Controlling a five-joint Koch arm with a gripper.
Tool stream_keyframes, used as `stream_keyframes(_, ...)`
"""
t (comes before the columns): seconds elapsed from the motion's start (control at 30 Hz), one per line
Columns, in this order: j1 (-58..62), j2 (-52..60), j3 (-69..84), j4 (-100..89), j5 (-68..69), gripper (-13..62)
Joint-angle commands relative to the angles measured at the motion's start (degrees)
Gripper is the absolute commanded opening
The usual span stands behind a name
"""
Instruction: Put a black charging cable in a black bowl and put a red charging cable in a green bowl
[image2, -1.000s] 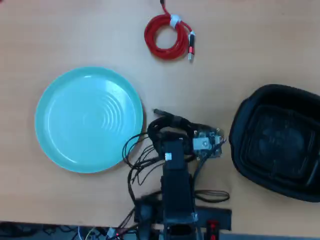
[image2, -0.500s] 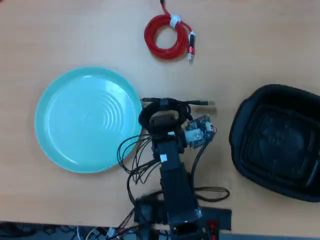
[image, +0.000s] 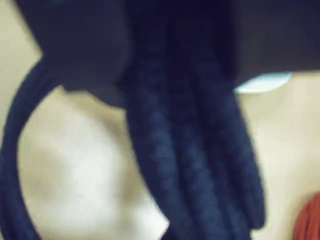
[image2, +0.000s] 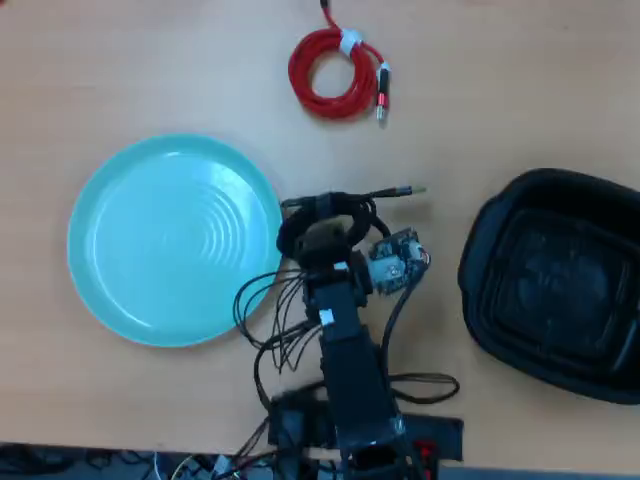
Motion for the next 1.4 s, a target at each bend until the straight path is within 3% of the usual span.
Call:
stream_keyframes(0.0, -1.3, 4.2, -83.6, -1.4, -1.3, -5.9)
stream_keyframes(0.13, -5.3, 3.7, -92.5, -5.5, -1.7, -5.9)
stream_keyframes(0.33, -6.7, 4.2, -93.9, -17.3, -6.9, -5.9)
stream_keyframes(0.6, -6.4, 4.4, -87.6, -9.5, -6.6, -5.9)
stream_keyframes(0.97, 9.7, 5.9, -47.4, -1.0, -6.7, -5.9)
stream_keyframes(1.37, 9.6, 5.9, -9.0, -13.5, -2.5, -5.9)
